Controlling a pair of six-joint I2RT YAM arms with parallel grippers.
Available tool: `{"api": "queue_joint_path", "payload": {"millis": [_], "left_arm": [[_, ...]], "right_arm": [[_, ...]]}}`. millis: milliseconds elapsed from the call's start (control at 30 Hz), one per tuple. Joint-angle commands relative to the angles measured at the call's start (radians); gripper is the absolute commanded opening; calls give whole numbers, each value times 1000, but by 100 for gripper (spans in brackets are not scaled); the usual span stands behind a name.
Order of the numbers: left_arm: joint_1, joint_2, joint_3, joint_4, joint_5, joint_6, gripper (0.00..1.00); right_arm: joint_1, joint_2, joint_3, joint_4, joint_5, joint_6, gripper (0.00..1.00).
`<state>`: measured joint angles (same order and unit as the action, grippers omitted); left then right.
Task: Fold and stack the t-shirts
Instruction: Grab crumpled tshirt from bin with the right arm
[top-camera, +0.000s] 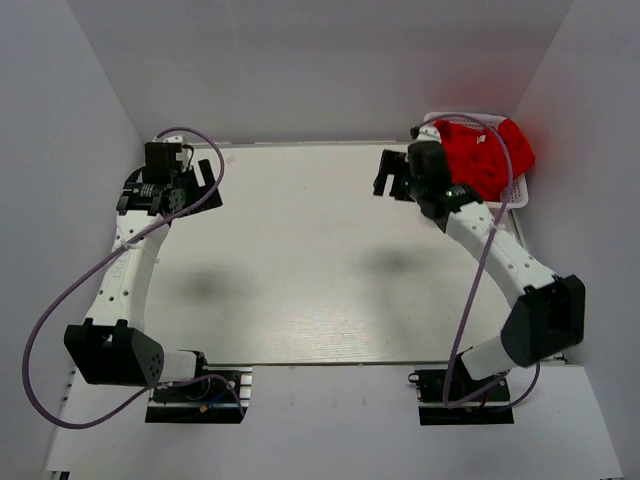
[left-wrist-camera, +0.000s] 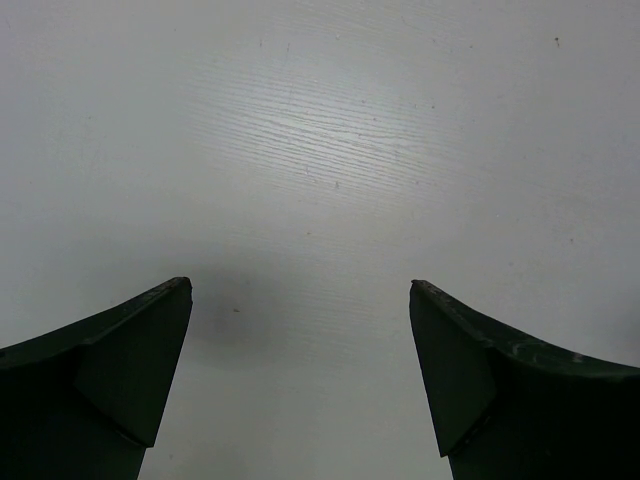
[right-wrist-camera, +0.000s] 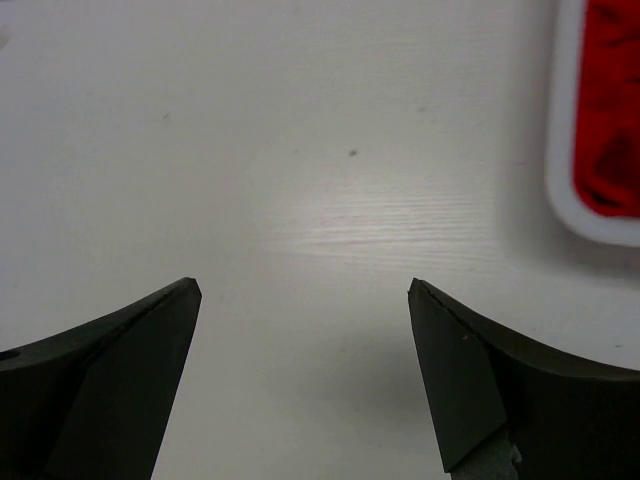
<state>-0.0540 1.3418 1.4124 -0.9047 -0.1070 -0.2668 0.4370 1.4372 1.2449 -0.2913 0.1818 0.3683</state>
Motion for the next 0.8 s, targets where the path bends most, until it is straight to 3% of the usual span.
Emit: {"api": "queue_joint_path", "payload": {"millis": [0,233,333,567,767], "left_arm": [[6,-23,-26,20,9,5,100],[6,10,-26,20,18,-5,100],[6,37,-17,9,18,-5,100],[-4,109,5,59,93,-5,100],[-4,187,26,81,104,-15,100]], "right_arm": [[-55,124,239,-187,270,41,90],[-294,416,664,-422,286,-3,90],[-392,552,937,-517,316,-35,90],[-510,706,950,-327,389,-180,90],[-567,808,950,-142,292,-273,90]]}}
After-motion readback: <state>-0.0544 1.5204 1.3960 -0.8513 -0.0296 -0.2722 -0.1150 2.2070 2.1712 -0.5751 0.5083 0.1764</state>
